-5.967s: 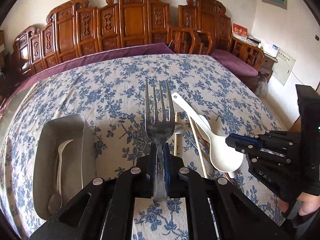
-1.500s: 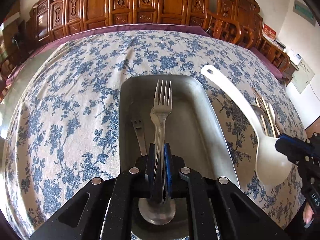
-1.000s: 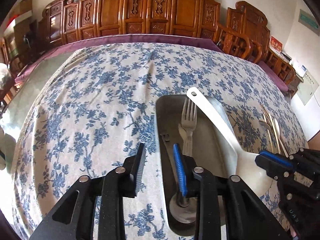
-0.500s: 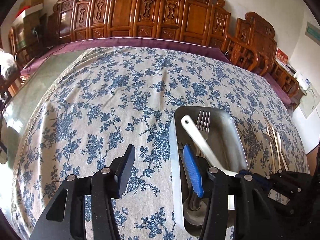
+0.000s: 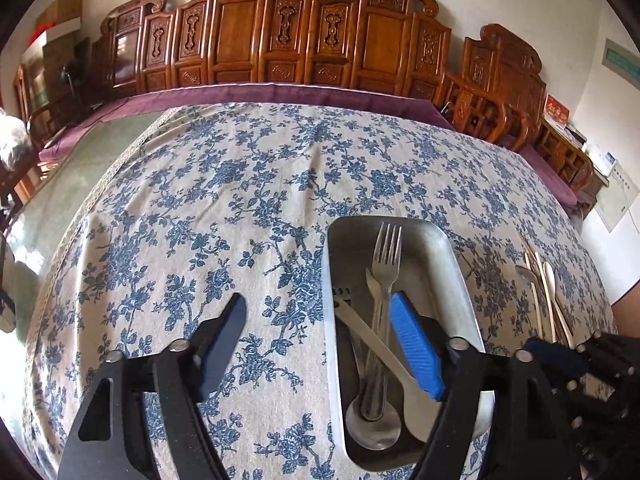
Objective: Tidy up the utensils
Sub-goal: 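Lower the large white spoon into the tray and open the right tool, then grasp the small white spoon with the right tool while the left tool grasps a light chopstick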
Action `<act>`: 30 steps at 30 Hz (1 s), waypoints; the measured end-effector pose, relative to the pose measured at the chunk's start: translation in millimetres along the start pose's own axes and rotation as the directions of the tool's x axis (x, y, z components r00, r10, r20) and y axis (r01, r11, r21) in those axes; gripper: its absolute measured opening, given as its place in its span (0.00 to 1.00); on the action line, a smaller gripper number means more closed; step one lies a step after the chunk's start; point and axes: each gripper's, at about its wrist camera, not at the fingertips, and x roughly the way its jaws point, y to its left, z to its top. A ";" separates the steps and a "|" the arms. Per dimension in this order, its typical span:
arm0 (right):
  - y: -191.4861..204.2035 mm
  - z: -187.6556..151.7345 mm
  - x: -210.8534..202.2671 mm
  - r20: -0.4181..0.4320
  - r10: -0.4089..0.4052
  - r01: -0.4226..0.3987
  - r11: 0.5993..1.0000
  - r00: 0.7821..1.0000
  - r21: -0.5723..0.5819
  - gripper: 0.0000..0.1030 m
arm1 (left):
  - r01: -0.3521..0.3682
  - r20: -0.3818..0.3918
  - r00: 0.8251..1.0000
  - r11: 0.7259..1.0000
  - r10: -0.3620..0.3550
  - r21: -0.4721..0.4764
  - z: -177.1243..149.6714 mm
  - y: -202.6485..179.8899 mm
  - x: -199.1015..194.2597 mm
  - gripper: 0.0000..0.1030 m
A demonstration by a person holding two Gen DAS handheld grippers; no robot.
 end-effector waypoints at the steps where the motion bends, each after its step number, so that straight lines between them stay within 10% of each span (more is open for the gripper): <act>1: -6.5 -1.7 -5.9 0.007 -0.008 0.008 1.000 1.000 0.005 0.12 | -0.004 0.009 1.000 1.000 0.004 0.006 -0.3 -2.7 -1.3 0.81; 30: -190.7 -82.8 -23.4 -0.059 -0.182 0.188 0.975 0.982 0.116 0.23 | 0.053 0.080 0.995 0.991 -0.063 0.119 -26.4 -106.4 -39.4 0.88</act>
